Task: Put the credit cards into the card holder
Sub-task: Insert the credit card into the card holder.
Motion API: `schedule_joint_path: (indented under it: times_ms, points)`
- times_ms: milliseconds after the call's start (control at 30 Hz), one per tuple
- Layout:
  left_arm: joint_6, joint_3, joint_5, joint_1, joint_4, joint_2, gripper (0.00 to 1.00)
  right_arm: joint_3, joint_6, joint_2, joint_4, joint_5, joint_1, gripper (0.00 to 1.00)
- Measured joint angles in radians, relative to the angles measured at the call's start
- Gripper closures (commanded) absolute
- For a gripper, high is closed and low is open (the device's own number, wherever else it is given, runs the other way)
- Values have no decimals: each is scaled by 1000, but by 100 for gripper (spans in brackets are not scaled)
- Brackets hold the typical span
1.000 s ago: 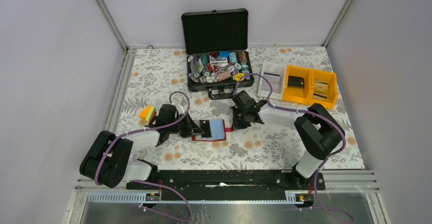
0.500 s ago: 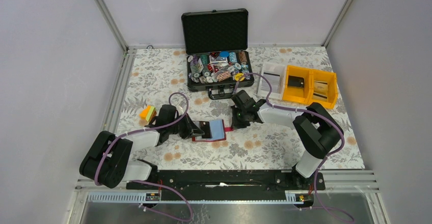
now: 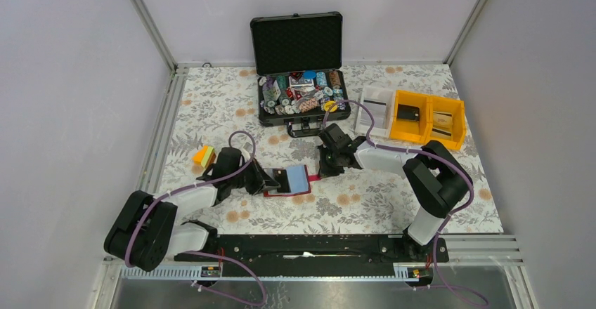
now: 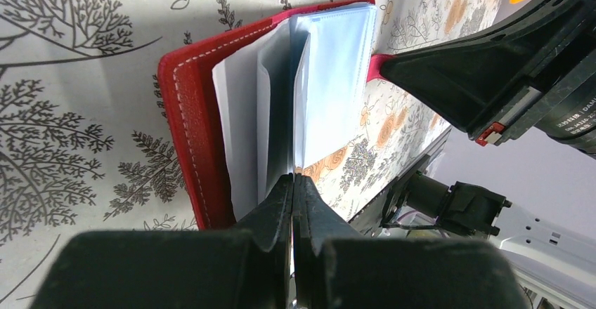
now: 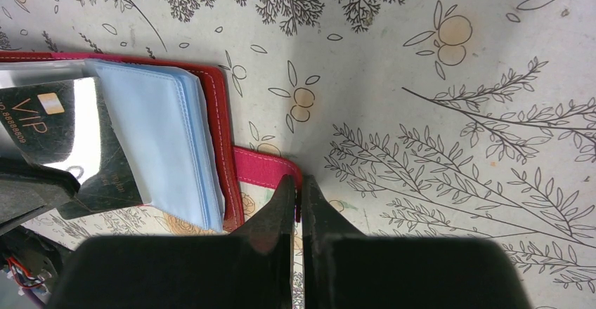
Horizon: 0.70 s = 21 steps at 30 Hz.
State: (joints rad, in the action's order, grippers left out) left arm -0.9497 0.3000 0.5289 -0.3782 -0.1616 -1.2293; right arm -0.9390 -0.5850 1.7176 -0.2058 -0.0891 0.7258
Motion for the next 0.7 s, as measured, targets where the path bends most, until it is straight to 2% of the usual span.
schedule_joint_path:
  times_ms: [367, 700]
  points:
    - [-20, -15, 0, 0, -28, 0, 100, -1, -4, 2, 0, -1, 0, 100]
    - [-57, -32, 42, 0, -164, -97, 100, -1, -4, 2, 0, -8, 0, 100]
